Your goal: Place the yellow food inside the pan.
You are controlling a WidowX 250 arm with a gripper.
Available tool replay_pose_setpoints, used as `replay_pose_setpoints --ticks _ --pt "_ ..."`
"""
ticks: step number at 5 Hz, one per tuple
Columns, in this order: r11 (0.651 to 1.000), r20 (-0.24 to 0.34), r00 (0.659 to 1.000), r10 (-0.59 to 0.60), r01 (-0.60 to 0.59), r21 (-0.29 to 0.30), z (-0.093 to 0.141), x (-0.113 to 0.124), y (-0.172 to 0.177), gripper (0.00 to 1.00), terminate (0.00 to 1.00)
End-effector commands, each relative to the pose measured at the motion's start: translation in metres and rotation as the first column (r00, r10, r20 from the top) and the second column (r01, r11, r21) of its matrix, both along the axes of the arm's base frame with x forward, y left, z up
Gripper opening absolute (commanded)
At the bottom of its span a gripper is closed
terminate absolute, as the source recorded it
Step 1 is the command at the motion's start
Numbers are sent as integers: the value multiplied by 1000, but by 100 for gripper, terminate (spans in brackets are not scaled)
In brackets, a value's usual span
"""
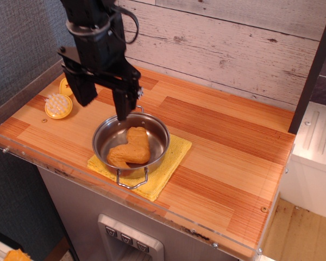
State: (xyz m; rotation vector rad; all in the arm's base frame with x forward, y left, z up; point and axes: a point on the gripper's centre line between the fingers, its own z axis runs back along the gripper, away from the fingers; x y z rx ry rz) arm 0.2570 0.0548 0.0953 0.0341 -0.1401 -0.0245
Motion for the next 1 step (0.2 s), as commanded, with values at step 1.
replay_pose_setpoints --ticks 1 --pt "1000 37 999 0 -1 12 12 2 6 100 100"
